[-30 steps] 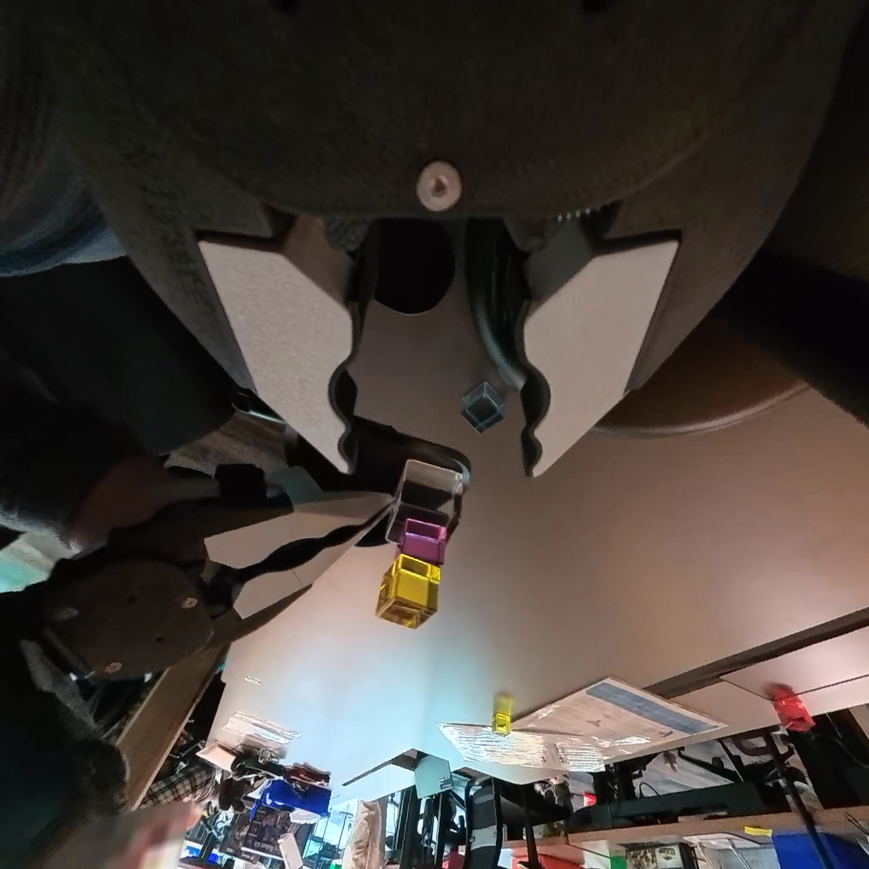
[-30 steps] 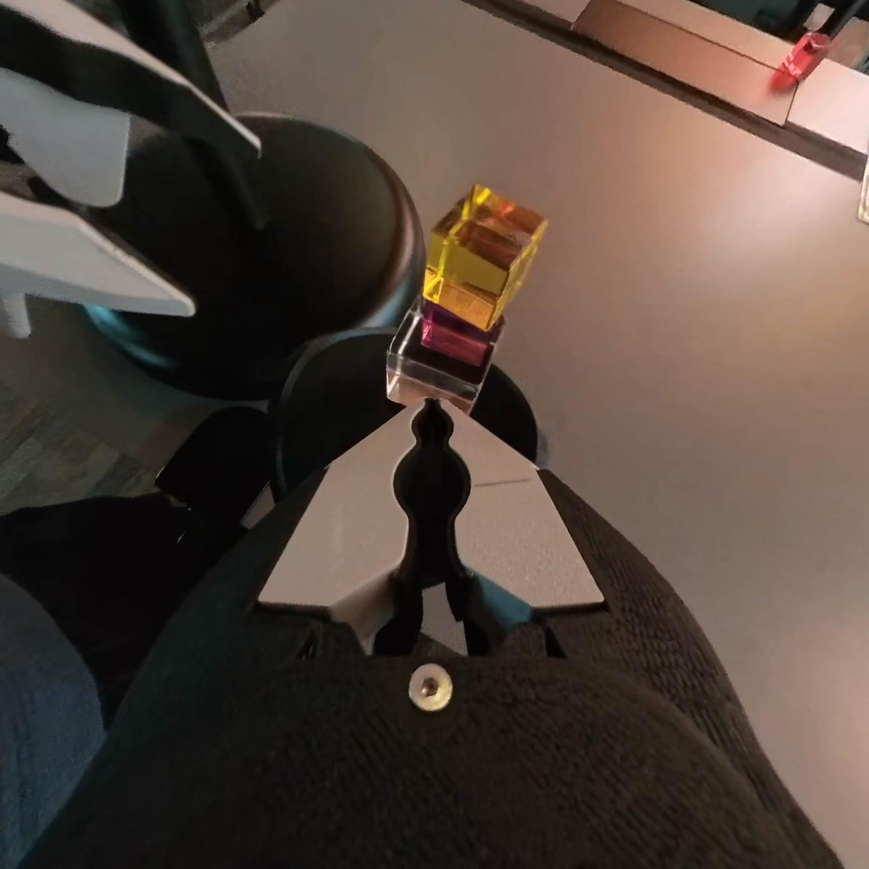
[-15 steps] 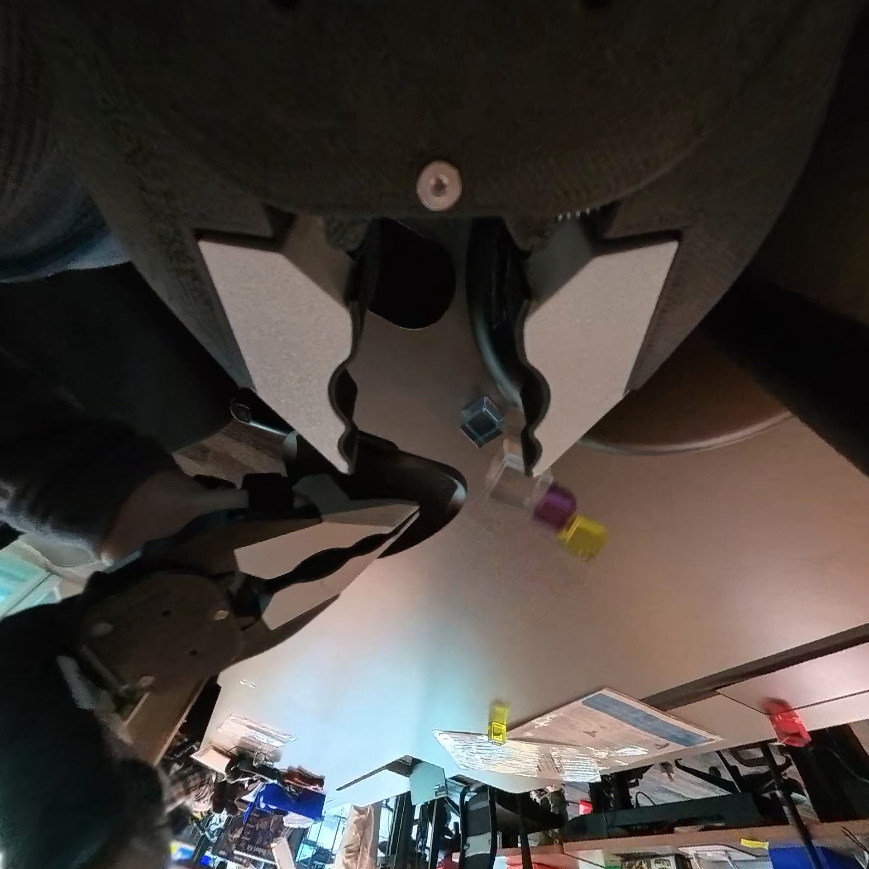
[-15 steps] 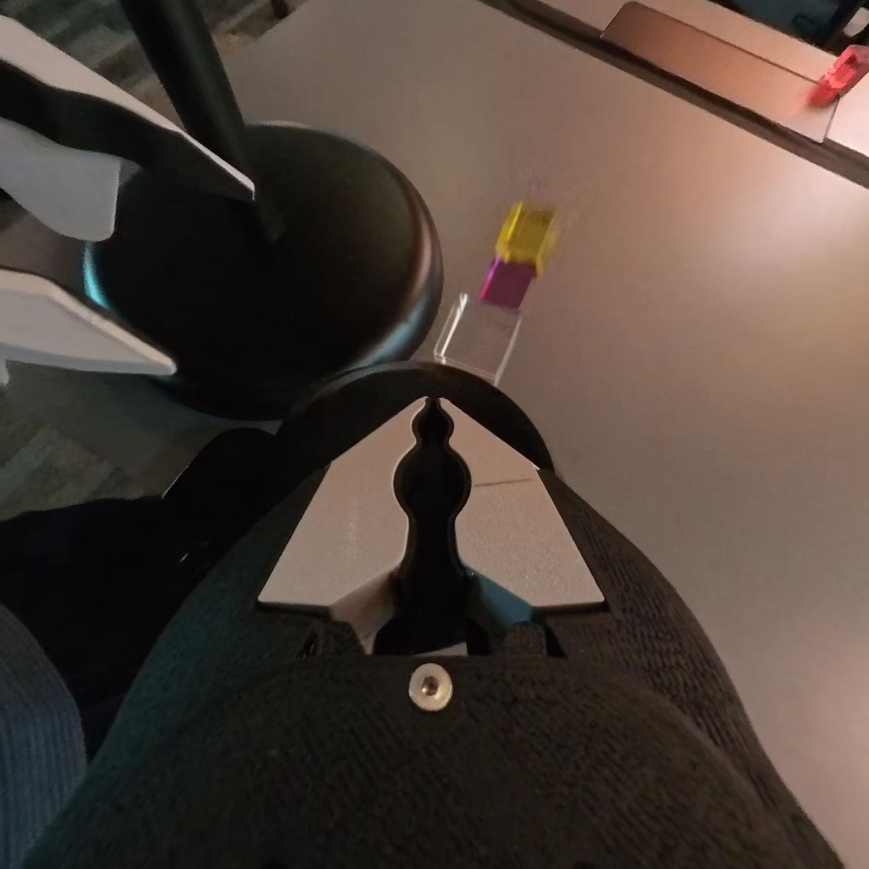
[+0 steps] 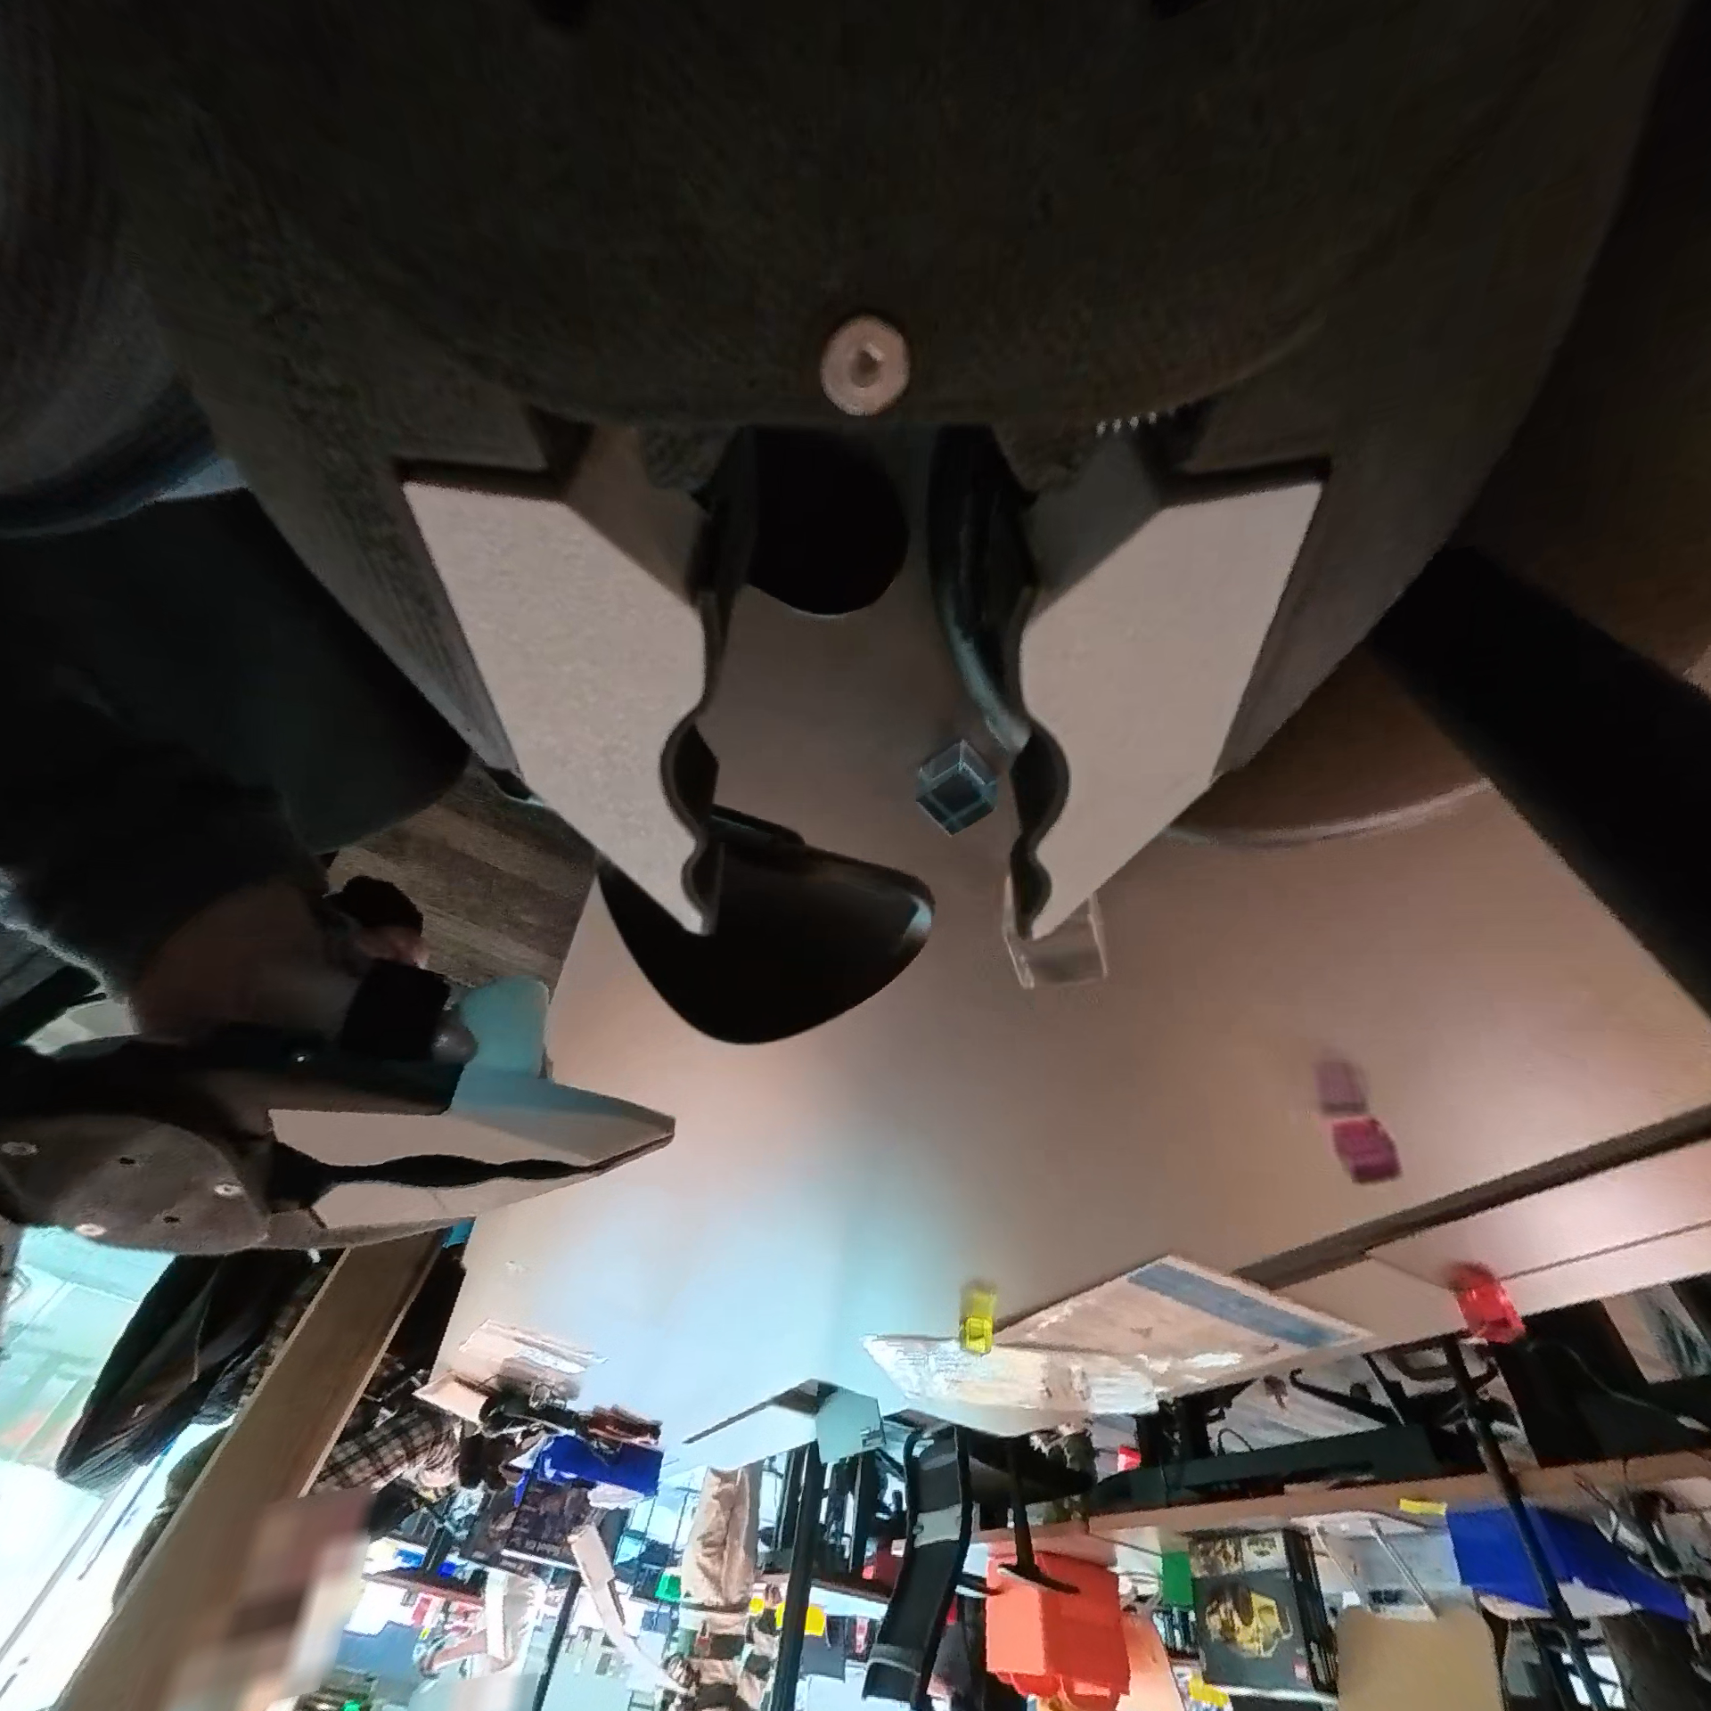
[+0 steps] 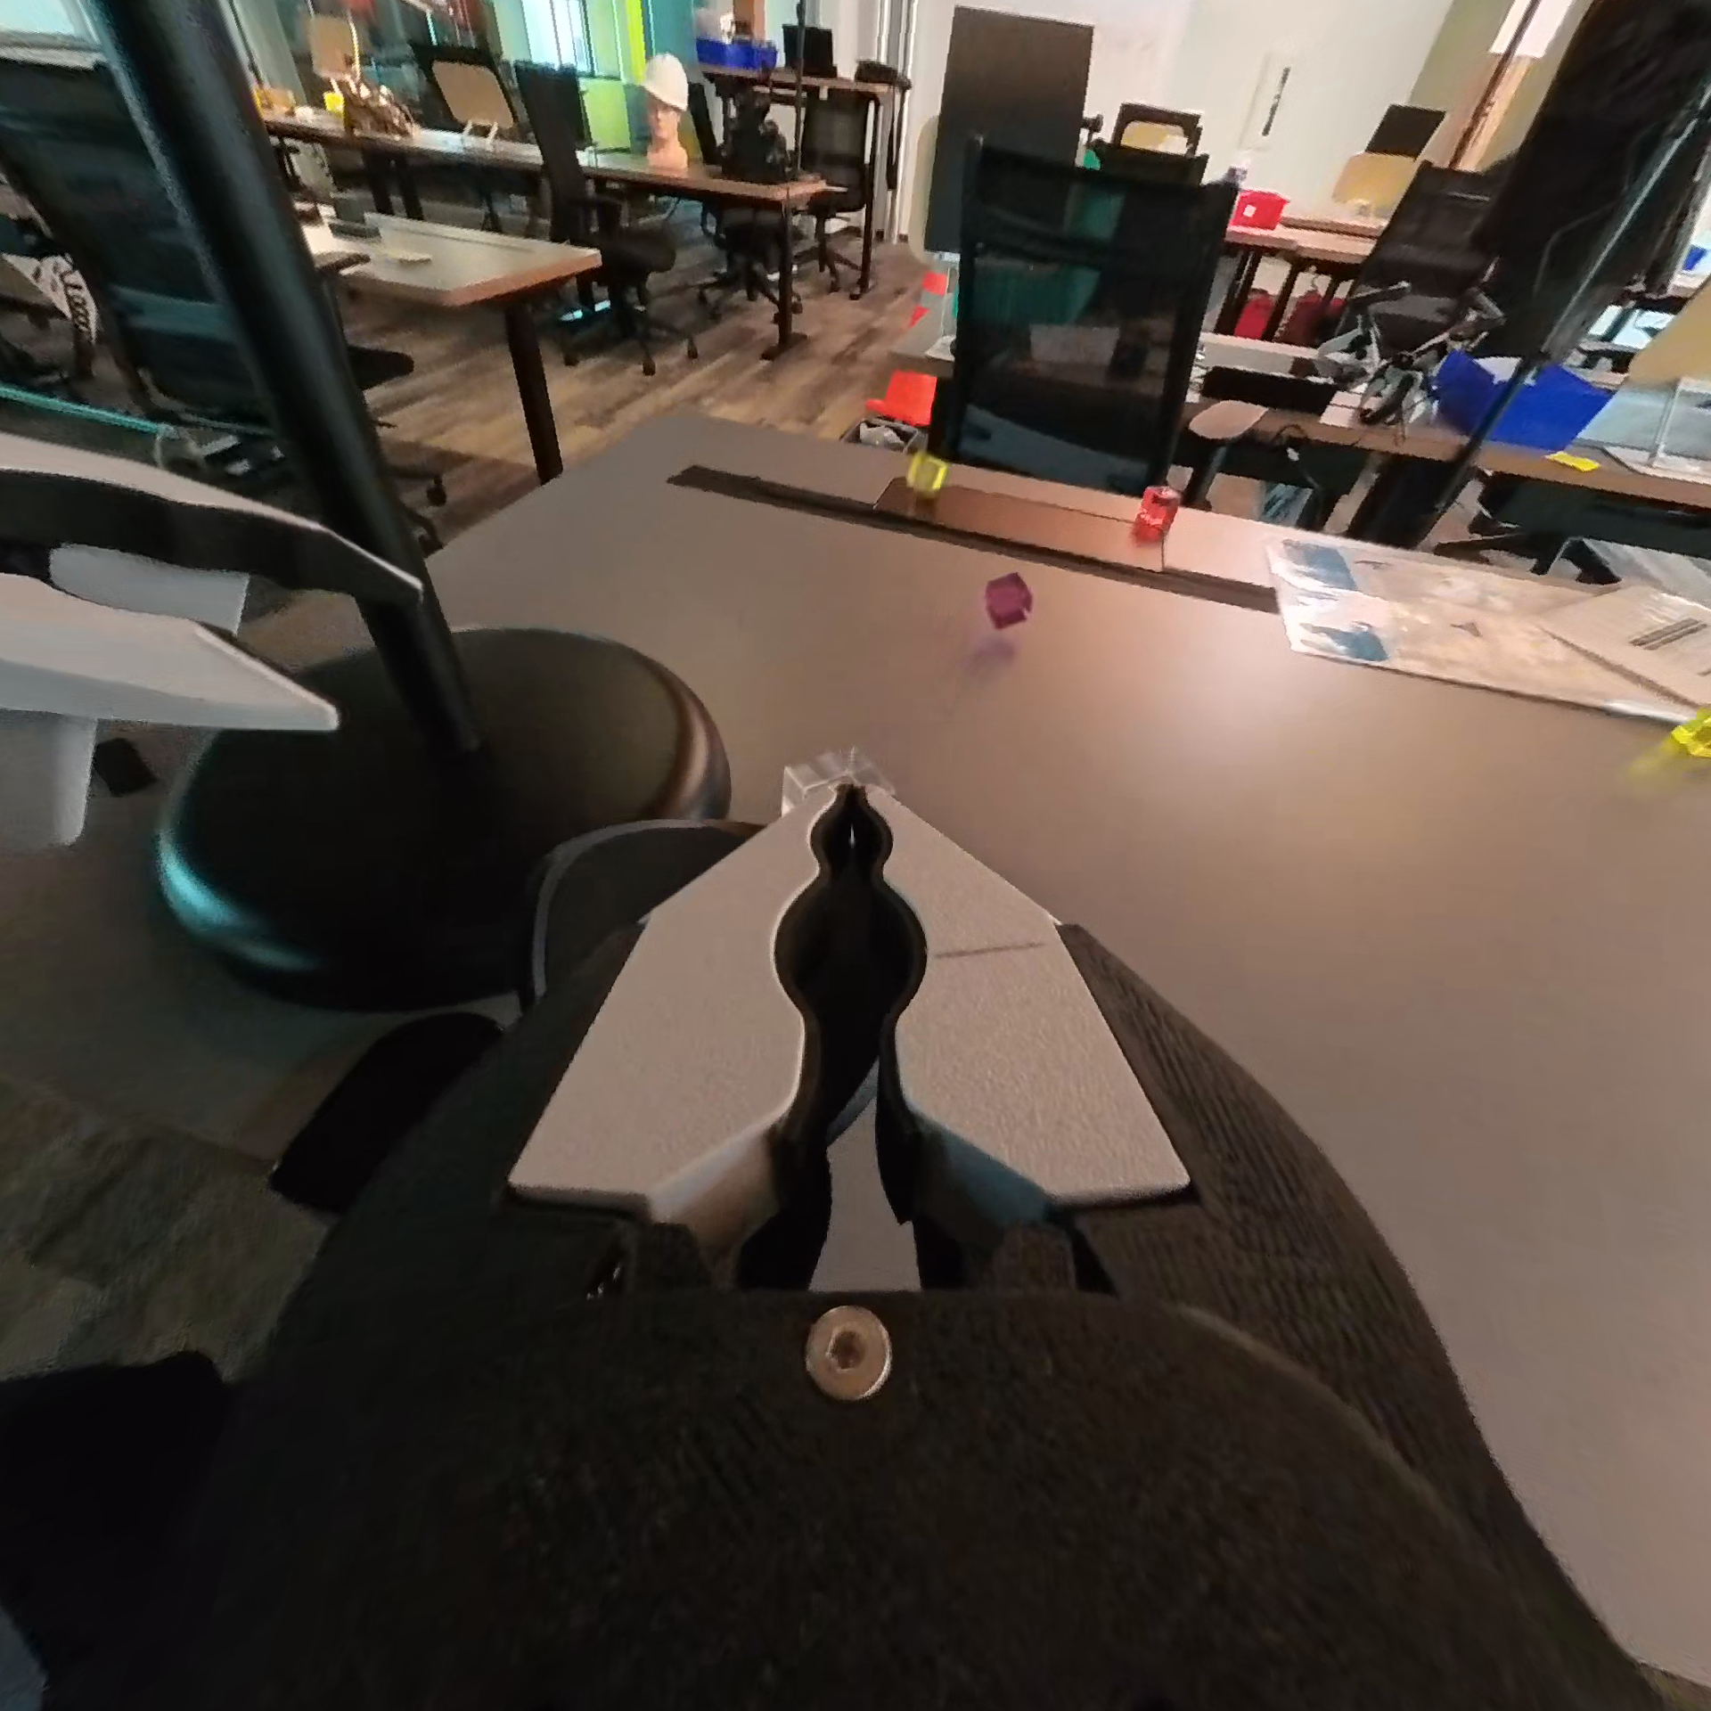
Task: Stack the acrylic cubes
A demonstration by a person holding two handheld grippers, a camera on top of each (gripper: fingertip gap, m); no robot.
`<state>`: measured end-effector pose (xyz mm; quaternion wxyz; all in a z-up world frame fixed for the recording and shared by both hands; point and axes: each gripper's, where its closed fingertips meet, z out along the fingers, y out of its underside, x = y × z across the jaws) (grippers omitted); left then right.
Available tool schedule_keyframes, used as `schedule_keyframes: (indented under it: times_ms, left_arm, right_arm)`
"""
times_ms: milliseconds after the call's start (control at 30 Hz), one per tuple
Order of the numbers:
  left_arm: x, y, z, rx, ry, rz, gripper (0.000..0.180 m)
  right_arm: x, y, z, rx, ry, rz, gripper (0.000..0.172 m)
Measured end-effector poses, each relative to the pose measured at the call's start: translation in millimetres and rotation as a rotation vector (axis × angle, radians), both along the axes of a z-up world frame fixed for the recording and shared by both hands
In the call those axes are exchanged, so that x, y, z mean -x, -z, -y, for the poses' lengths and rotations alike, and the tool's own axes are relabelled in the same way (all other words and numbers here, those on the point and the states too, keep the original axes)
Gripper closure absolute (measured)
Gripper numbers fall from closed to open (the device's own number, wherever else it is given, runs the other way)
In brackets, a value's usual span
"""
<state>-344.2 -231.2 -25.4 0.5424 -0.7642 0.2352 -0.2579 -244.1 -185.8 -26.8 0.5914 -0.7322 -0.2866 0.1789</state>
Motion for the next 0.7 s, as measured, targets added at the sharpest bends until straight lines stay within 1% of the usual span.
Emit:
schedule_keyframes:
  times_ms: [167, 400, 700]
  left_arm:
    - [-8.3, -15.0, 1.1, -0.029, 0.024, 0.017, 0.119]
    - [-25.0, -27.2, 2.3, -0.040, 0.083, 0.047, 0.120]
    - [-47.5, -43.7, 3.5, -0.061, 0.161, 0.070, 0.119]
  right_arm:
    - [-8.2, -12.3, 4.6, -0.009, 0.025, -0.014, 0.172]
    - [-24.8, -24.9, 14.6, -0.017, 0.072, -0.012, 0.172]
    - [-50.3, -30.9, 24.0, -0.024, 0.158, -0.007, 0.172]
